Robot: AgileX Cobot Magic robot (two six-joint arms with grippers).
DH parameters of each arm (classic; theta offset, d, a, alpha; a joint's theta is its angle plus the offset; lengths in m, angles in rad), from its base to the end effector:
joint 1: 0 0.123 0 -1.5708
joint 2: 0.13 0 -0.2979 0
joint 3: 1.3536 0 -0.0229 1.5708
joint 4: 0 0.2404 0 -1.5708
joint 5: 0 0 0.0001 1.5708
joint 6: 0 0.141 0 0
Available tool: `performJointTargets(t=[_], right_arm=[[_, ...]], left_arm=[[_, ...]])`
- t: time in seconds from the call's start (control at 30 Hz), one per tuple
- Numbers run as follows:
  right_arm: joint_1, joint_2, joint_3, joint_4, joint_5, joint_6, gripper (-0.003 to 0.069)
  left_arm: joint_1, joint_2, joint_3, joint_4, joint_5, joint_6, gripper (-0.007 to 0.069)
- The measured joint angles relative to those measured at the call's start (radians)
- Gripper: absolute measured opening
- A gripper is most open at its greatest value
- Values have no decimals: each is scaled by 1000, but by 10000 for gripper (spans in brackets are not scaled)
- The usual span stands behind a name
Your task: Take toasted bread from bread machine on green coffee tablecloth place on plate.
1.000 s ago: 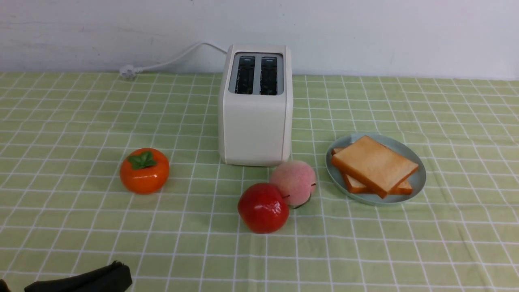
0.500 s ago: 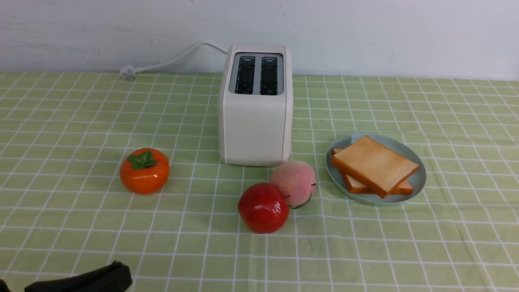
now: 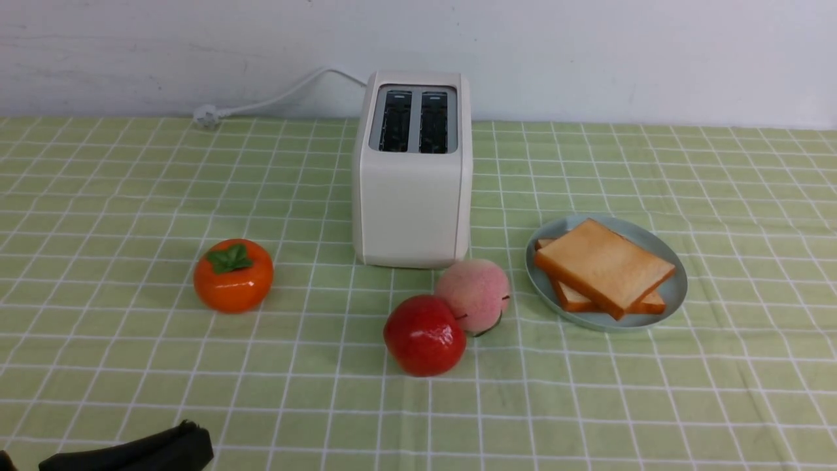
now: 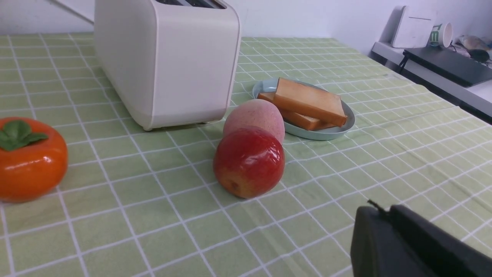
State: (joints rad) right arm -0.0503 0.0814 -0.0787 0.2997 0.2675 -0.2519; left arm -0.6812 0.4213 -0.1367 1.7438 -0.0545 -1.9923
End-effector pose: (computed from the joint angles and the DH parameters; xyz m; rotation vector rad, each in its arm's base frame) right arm 0.0853 0.0068 0.2045 0.0194 1.7421 0.0588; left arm 0.0918 -0.0841 0.2255 0.4329 1.7824 -0.7114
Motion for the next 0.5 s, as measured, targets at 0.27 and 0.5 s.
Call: performJointTargets(t=[0.27,0.5], right_arm=[[3,-92,102,-226,96,293,-19],[14,-92,96,-300,122,386,-18]], left_arm=[[0,0,0,0,0,0,39],[0,0,0,0,0,0,41]])
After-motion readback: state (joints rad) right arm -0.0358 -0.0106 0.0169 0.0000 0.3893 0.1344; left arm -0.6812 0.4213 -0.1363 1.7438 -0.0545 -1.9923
